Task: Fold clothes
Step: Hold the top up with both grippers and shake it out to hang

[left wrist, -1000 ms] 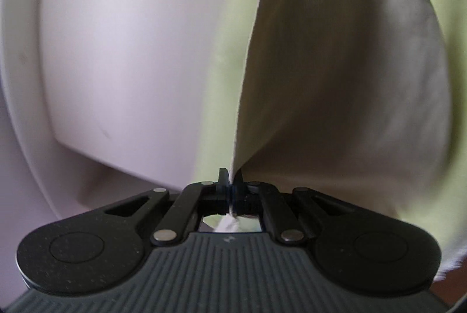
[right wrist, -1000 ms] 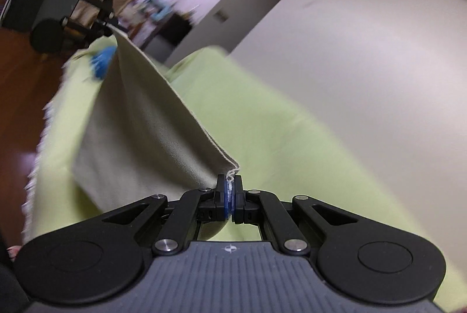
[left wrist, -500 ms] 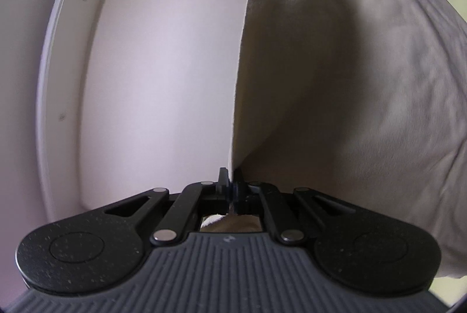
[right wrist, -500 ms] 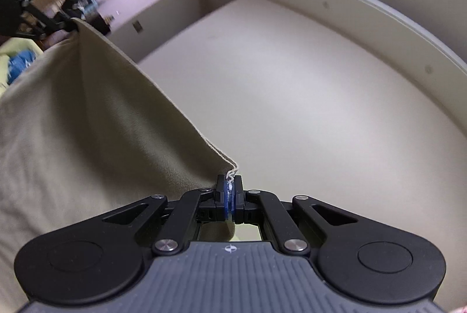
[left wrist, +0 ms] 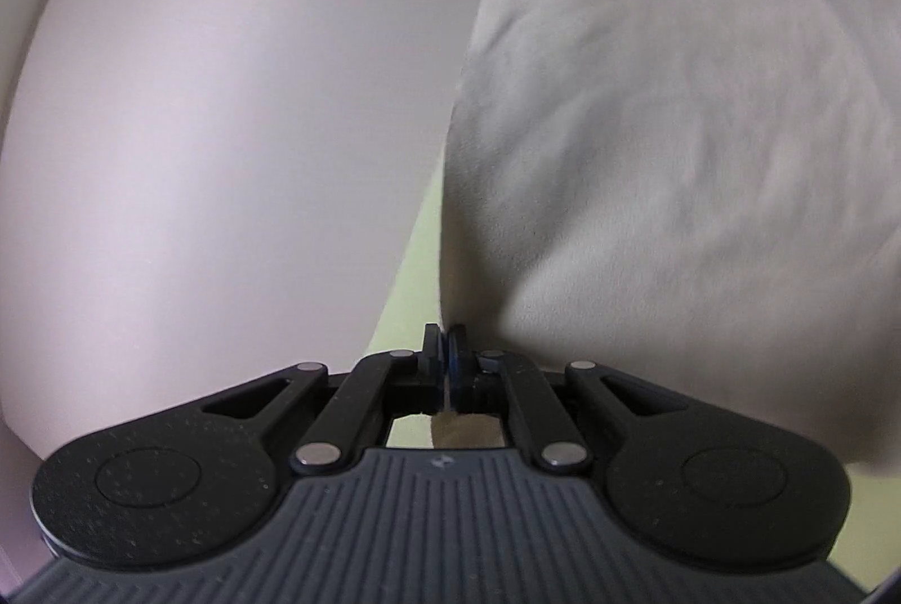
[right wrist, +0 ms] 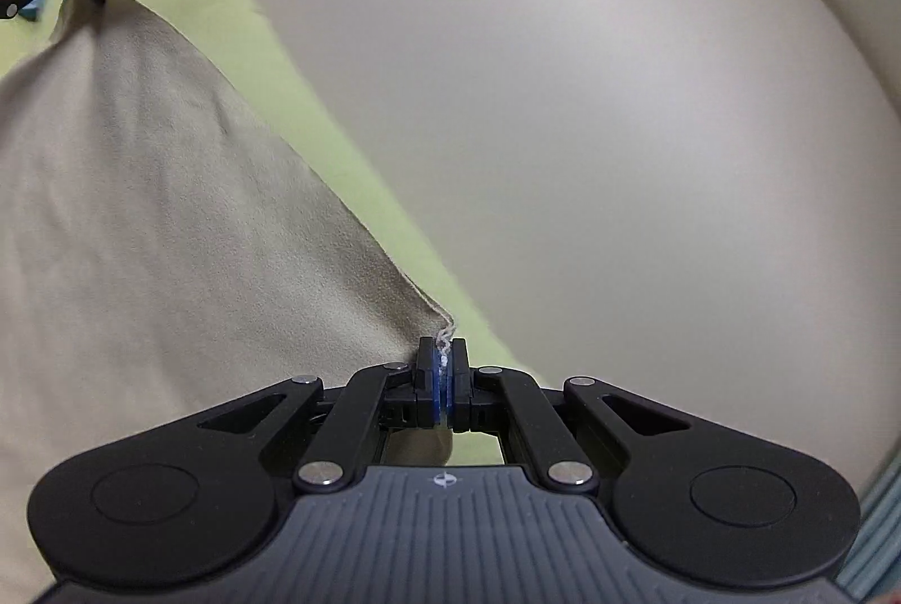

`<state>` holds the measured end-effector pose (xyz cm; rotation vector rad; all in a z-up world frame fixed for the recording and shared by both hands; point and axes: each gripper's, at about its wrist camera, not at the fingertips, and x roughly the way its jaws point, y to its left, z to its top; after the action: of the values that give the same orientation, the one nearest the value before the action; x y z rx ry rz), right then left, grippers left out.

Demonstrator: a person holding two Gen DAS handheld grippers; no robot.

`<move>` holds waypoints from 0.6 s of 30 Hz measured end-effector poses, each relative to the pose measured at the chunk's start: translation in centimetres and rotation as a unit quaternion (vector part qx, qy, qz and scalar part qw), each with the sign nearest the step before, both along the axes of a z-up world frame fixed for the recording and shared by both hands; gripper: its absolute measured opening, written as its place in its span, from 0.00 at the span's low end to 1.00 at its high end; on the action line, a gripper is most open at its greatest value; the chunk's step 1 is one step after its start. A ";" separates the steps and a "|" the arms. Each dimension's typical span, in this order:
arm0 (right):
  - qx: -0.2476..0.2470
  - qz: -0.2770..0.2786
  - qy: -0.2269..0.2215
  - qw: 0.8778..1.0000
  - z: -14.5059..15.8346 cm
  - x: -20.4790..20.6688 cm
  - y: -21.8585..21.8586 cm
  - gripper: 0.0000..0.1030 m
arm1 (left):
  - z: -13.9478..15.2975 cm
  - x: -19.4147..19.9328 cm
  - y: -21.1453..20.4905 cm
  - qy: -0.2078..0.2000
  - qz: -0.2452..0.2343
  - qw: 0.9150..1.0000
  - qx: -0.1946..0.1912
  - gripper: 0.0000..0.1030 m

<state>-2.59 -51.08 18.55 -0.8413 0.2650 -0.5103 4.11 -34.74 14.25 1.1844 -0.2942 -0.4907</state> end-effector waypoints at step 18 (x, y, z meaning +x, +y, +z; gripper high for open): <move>0.112 0.054 0.071 0.990 -24.2 -12.2 4.2 0.00 | -15.9 -8.8 6.0 0.109 -0.053 0.992 0.030 0.02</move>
<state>-14.79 -46.91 -5.64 -0.6696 0.3976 -0.3125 -4.73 -28.71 -1.67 1.1661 -0.1551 -0.7198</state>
